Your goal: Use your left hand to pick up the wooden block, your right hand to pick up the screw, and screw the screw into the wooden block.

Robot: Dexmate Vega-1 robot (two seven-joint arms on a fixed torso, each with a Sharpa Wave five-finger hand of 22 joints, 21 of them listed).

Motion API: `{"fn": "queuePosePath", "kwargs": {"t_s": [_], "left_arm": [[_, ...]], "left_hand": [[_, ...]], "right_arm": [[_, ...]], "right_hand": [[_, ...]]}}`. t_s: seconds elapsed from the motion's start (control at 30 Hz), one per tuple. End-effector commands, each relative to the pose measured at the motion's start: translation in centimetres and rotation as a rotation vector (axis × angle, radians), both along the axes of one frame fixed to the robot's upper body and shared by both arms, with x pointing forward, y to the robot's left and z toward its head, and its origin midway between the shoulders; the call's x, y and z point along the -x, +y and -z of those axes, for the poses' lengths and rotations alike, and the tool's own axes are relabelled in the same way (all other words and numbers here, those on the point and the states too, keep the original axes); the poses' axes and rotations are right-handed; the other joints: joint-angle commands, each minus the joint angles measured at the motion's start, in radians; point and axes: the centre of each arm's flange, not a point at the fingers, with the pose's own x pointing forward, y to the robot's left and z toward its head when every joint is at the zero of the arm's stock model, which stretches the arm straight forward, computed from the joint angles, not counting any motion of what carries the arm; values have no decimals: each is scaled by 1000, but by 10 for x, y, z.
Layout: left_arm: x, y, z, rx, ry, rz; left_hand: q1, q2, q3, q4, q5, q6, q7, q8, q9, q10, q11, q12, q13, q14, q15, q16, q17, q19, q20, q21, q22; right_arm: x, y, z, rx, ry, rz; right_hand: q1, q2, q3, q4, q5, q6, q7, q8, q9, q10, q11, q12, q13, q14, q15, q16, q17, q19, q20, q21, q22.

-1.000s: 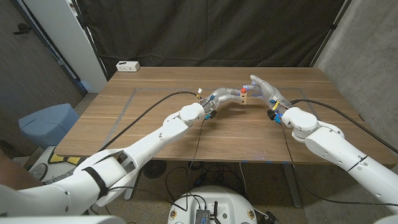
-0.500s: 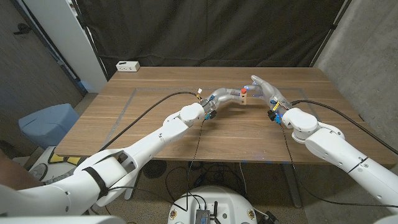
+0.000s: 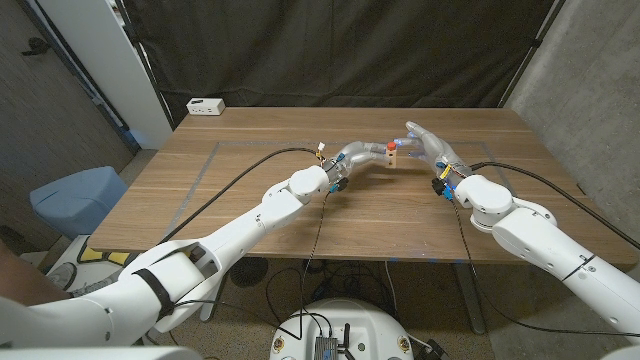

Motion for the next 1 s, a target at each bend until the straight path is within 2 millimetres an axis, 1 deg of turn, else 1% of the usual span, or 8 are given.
{"fn": "queuePosePath", "kwargs": {"t_s": [0.03, 0.13, 0.2, 0.43, 0.6, 0.9, 1.0], "left_arm": [[0, 1, 0, 2, 0, 1], [-1, 0, 0, 1, 1, 3], [-1, 0, -1, 0, 1, 3], [-2, 0, -1, 0, 2, 4], [-2, 0, 0, 0, 5, 5], [-2, 1, 0, 0, 4, 3], [-2, 1, 0, 0, 4, 2]], "left_hand": [[-16, 35, 59, 65, 6, 83, 68, 12, 5, 3, -5, 3, 3, 7, -2, 3, 1, 7, 0, 1, 6], [-16, 35, 59, 65, 6, 82, 68, 12, 5, 1, -4, 3, 3, 7, -3, 3, 1, 7, 1, 1, 6], [-16, 35, 59, 65, 6, 82, 69, 12, 5, 1, -4, 3, 3, 7, -1, 3, 0, 7, 0, 1, 6], [-16, 34, 58, 66, 6, 83, 69, 12, 5, 2, -3, 2, 2, 8, -2, 3, 0, 7, 0, 1, 6], [-16, 34, 58, 66, 6, 82, 69, 12, 5, 1, -3, 2, 3, 7, -2, 2, 0, 7, 1, 1, 6], [-15, 35, 59, 66, 6, 82, 70, 12, 5, 0, -2, 2, 2, 7, -2, 2, 0, 7, 1, 1, 6], [-15, 35, 58, 66, 6, 81, 70, 12, 5, 1, -3, 2, 2, 7, -2, 2, 0, 7, 0, 1, 6]], "right_arm": [[3, -1, 1, -3, 3, 12], [4, -2, 2, -3, 3, 14], [4, -2, 2, -5, 2, 16], [7, -2, 2, -5, 2, 21], [8, -2, 3, -2, 4, 23], [11, -1, 3, -1, 4, 22], [12, -1, 3, 1, 2, 18]], "right_hand": [[1, 1, 8, -2, 7, 19, 0, 6, 3, 11, -1, 8, 1, 10, 4, 8, 3, 12, 3, 6, 3], [2, 1, 8, -3, 7, 26, 2, 7, 3, 18, 1, 10, 1, 13, 4, 9, 3, 15, 3, 7, 3], [3, 2, 9, -3, 8, 30, 5, 7, 3, 22, -4, 10, 1, 17, 3, 10, 3, 16, 3, 6, 3], [2, 1, 9, -3, 8, 48, 6, 10, 3, 35, -1, 12, 1, 25, 3, 11, 3, 17, 2, 6, 3], [2, 2, 10, -3, 8, 73, 13, 16, 3, 48, -2, 13, 1, 30, 2, 12, 3, 22, 1, 6, 3], [3, 2, 11, -3, 8, 101, 21, 20, 2, 75, 5, 18, 1, 42, 0, 13, 3, 28, 2, 7, 3], [3, 3, 11, -3, 8, 119, 22, 24, 2, 84, 0, 19, 1, 47, -1, 14, 3, 30, 2, 6, 3]]}}
